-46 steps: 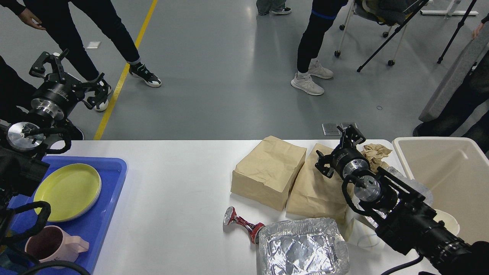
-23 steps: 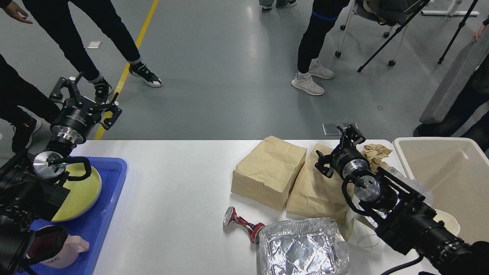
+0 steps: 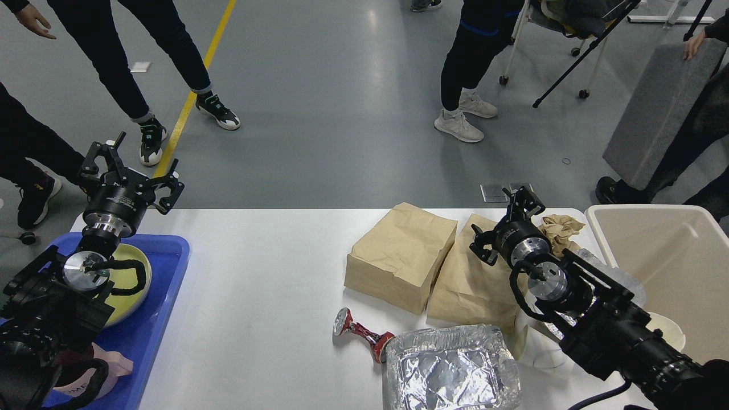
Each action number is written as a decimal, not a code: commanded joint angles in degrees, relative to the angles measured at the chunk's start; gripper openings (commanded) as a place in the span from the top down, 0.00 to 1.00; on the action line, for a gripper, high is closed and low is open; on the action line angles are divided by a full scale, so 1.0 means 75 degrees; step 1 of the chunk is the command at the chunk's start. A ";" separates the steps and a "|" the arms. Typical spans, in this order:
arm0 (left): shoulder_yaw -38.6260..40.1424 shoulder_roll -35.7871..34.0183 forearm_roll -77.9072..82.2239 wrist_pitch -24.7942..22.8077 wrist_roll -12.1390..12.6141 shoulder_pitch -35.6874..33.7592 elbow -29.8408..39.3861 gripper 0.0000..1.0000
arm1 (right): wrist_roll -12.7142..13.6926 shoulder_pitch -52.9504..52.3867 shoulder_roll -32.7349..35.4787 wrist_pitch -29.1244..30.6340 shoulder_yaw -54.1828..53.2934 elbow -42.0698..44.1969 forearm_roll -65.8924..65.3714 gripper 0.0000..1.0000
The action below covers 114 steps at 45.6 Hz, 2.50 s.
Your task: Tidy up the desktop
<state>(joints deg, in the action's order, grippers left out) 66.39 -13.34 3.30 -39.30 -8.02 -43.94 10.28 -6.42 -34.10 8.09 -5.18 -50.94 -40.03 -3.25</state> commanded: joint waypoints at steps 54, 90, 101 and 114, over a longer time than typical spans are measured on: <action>-0.1939 0.0020 -0.0018 0.0001 -0.1122 0.0280 0.0000 0.04 | 0.0000 0.0000 0.0000 0.0000 -0.0005 -0.0006 0.0000 0.00; -0.1939 0.0020 -0.0018 0.0001 -0.1122 0.0280 0.0000 0.04 | 0.0000 0.0000 0.0000 0.0000 -0.0017 0.0005 0.0000 0.00; -0.1939 0.0020 -0.0018 0.0001 -0.1122 0.0280 0.0000 0.04 | 0.0023 -0.0023 -0.0035 -0.0047 -0.0169 0.0052 0.0012 0.00; -0.1939 0.0020 -0.0018 0.0001 -0.1122 0.0280 0.0000 0.04 | 0.0035 -0.0094 0.0328 -0.0036 -0.1024 0.0052 0.0515 0.00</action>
<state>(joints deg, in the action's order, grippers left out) 51.85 -13.18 3.16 -39.29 -16.44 -41.83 10.28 -6.15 -34.57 8.90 -5.53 -55.08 -39.67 -1.40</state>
